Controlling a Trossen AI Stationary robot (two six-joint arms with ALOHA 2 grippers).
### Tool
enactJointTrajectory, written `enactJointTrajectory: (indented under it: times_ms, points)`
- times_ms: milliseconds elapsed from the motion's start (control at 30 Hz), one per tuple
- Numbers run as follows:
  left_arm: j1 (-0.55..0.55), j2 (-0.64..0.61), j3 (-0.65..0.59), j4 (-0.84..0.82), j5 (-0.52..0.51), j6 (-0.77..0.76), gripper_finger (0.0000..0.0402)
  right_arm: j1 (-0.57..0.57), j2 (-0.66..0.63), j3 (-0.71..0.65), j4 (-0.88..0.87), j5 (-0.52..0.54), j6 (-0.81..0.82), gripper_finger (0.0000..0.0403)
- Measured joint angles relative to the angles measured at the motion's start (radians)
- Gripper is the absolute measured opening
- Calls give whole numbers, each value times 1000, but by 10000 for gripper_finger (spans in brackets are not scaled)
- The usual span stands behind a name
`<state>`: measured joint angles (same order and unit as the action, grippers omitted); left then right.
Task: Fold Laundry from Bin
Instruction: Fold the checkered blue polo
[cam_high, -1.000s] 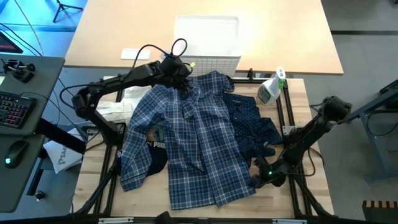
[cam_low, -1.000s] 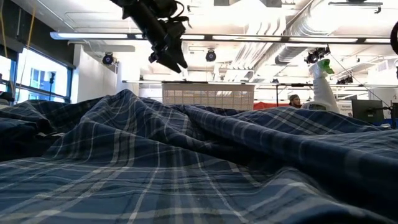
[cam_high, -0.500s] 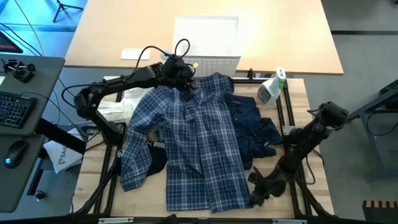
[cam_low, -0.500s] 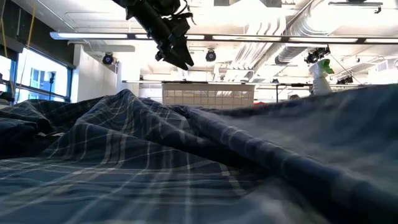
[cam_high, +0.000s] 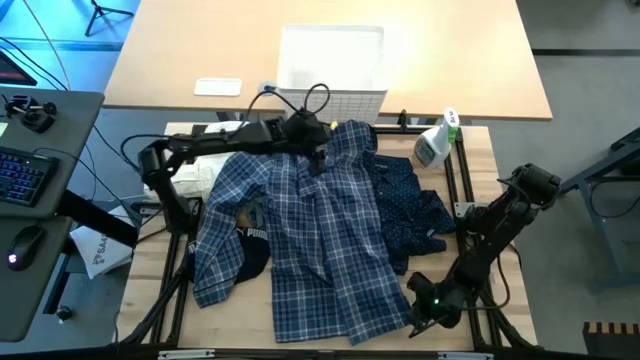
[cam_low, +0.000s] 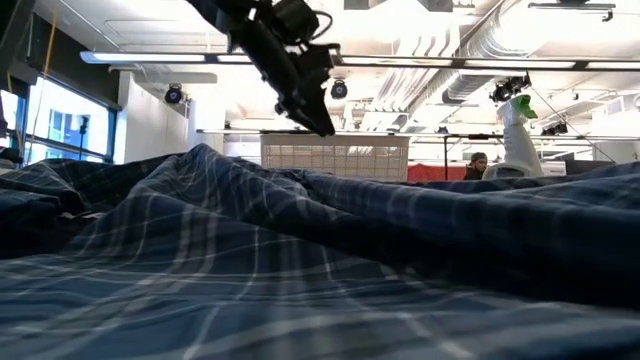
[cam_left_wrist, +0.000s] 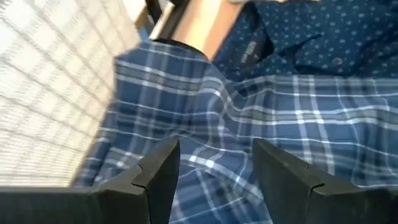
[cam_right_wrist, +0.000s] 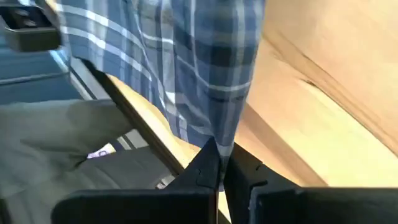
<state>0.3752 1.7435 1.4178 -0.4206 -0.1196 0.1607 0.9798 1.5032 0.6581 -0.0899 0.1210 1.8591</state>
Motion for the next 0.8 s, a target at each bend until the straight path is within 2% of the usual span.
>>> enactJointTrajectory:
  times_ms: [100,267,433,533,633,733,800]
  points:
    - [-17,-67,0,-29,-47,34,188,0,29,-7,10,-66,-8,36]
    - [-41,-184,1,-109,-71,48,188,-6,64,-8,76,-208,-46,124]
    - [-77,-293,2,-204,-70,-9,188,-10,-31,9,150,-245,-23,187]
    - [-113,-342,2,-249,-68,-54,188,-14,-123,35,69,-155,30,199]
    - [-160,-387,2,-306,-58,-164,188,-42,-217,56,-45,21,20,201]
    - [-214,-415,2,-343,46,-343,188,-95,-305,47,-131,147,-79,200]
    - [-266,-420,8,-343,106,-458,188,-153,-367,28,-176,163,-170,197]
